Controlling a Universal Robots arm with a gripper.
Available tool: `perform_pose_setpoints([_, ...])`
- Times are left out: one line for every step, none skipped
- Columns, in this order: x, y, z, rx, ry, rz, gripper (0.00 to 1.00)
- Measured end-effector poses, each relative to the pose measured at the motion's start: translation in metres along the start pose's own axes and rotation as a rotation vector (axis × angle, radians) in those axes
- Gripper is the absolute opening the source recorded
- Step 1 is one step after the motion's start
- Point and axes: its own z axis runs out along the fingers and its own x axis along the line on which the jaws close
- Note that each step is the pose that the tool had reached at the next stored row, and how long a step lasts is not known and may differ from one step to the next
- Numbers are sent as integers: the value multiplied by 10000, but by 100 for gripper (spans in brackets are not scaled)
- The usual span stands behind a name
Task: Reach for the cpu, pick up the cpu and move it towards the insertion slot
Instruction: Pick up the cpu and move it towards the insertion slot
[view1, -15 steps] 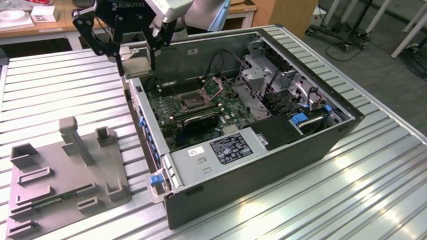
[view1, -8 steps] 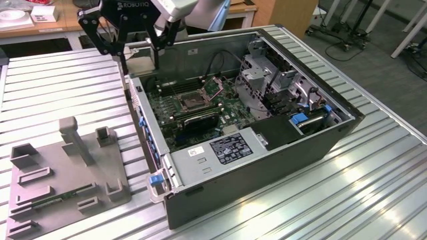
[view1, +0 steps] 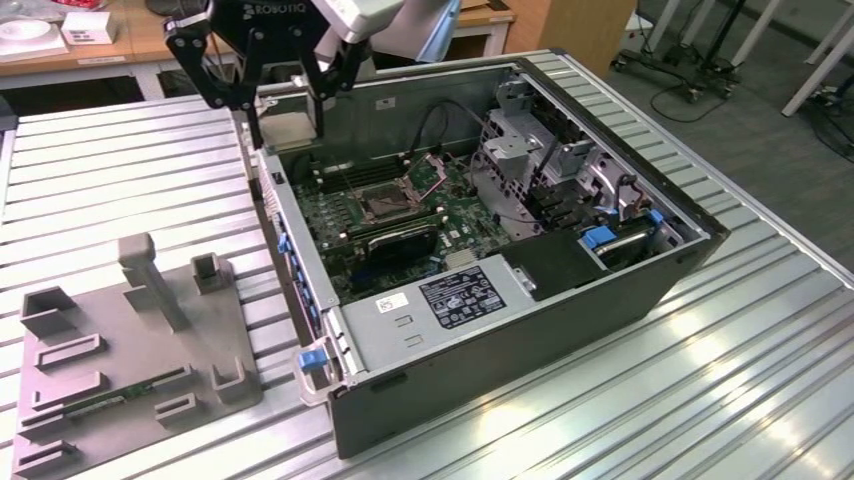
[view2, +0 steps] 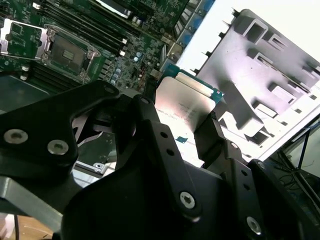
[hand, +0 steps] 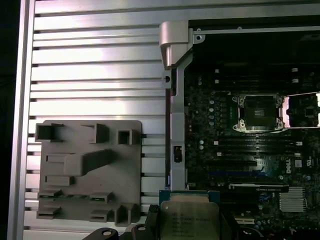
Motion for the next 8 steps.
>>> perform_pose_setpoints([-7,0,0,0,-1,0,55])
perform_pose_setpoints([-14,0,0,0,0,0,55])
perform_pose_setpoints([-22,0,0,-1,-1,0,55])
perform_pose_setpoints([-32,0,0,0,0,0,55])
perform_pose_setpoints([-43,0,0,0,0,0,55])
perform_pose_setpoints([-57,1,0,0,-1,0,55])
perform_pose_setpoints([-71,1,0,0,0,1,55])
perform_pose_setpoints([-86,1,0,0,0,0,55])
